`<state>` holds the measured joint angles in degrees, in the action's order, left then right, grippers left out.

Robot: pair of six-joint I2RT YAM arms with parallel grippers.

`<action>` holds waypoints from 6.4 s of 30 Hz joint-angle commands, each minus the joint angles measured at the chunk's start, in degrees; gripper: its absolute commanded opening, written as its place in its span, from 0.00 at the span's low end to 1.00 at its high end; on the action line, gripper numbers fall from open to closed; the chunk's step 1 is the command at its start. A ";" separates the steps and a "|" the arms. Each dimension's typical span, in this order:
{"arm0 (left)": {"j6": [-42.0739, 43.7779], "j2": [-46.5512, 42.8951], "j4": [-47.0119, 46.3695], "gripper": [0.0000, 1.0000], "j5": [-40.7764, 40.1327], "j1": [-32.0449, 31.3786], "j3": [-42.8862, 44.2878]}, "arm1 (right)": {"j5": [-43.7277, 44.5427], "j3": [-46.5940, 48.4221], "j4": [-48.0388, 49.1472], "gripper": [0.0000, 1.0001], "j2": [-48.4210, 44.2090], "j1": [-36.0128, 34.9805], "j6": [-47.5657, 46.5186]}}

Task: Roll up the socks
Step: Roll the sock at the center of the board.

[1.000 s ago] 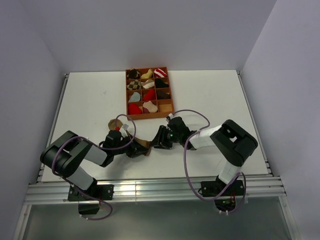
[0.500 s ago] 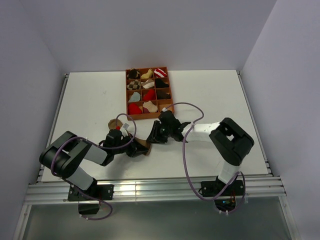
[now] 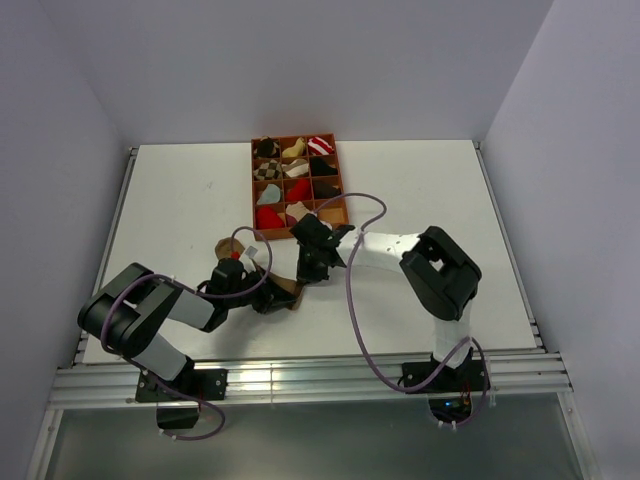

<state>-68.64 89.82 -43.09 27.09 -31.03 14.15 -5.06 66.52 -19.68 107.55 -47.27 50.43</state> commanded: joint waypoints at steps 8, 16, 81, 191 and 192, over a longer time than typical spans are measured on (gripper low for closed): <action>-0.09 -0.35 3.54 0.00 -2.22 0.44 0.44 | 6.30 14.25 -19.96 0.00 7.85 -1.34 -3.33; -1.76 -1.23 3.80 0.00 -2.66 1.76 -1.93 | -4.85 1.90 3.04 0.46 -3.64 -0.99 -1.22; 15.63 -23.45 34.38 0.48 -21.53 1.76 9.31 | -2.59 -5.80 3.97 0.00 -3.75 2.88 -5.70; 12.28 -9.82 20.99 0.37 -11.24 1.06 7.20 | -9.90 -15.74 21.47 0.00 -4.72 6.05 -5.43; 13.09 -11.15 22.94 0.41 -12.75 0.53 7.81 | -8.58 -12.41 18.22 0.00 -4.45 5.70 -5.78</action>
<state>-62.15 83.37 -29.26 21.58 -29.50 18.83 -22.22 48.42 15.11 104.99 -40.75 49.76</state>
